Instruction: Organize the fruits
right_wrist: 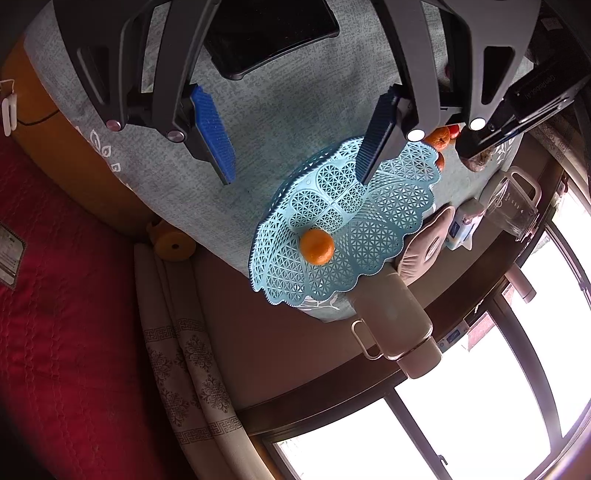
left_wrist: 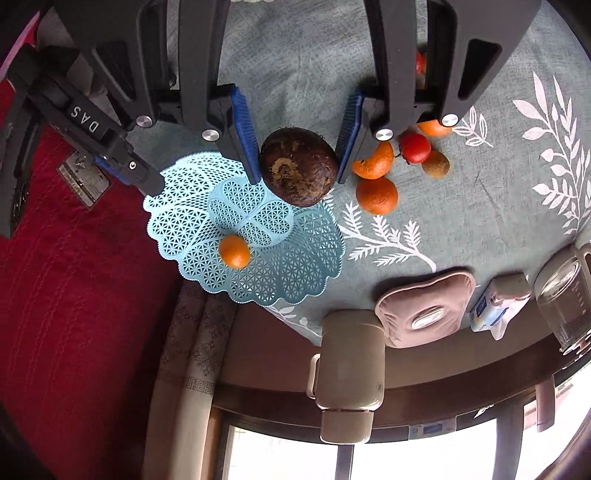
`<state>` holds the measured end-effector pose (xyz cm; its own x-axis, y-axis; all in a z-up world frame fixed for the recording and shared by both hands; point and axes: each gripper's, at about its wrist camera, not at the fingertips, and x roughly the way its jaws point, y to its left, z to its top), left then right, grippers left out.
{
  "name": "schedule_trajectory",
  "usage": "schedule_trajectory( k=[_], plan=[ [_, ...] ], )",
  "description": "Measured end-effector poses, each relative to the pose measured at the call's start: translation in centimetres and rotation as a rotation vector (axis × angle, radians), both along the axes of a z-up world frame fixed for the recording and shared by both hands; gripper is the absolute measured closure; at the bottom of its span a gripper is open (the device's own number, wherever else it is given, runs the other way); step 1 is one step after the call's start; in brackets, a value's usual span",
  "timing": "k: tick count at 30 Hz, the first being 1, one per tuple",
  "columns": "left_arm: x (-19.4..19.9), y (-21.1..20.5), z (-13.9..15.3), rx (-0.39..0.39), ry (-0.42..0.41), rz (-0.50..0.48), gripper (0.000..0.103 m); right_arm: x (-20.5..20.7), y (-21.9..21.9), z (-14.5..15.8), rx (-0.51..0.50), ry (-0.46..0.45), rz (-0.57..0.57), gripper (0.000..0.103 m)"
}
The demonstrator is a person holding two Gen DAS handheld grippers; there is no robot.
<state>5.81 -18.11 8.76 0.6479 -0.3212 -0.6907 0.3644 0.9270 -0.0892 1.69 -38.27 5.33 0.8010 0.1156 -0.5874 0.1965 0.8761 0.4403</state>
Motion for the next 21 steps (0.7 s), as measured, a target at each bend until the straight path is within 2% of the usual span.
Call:
schedule_trajectory(
  k=[12,14,16,17,21],
  plan=[
    [3.5,-3.5,-1.1,0.004,0.026,-0.068,0.062,0.1,0.4,-0.1,-0.003,0.006,0.005,0.034],
    [3.6,-3.6,-1.2,-0.002,0.022,-0.069,0.055,0.2,0.4,-0.2,-0.004,0.007,0.004,0.034],
    [3.6,-3.5,-1.0,-0.013,0.006,-0.065,0.024,0.3,0.4,-0.2,-0.004,0.01,0.004,0.034],
    [3.5,-3.4,-0.9,-0.014,-0.01,-0.058,0.021,0.3,0.4,-0.3,-0.004,0.01,0.004,0.034],
    [3.5,-3.0,-0.7,-0.012,-0.02,-0.044,0.02,0.4,0.4,-0.3,-0.013,0.015,0.002,0.034]
  ],
)
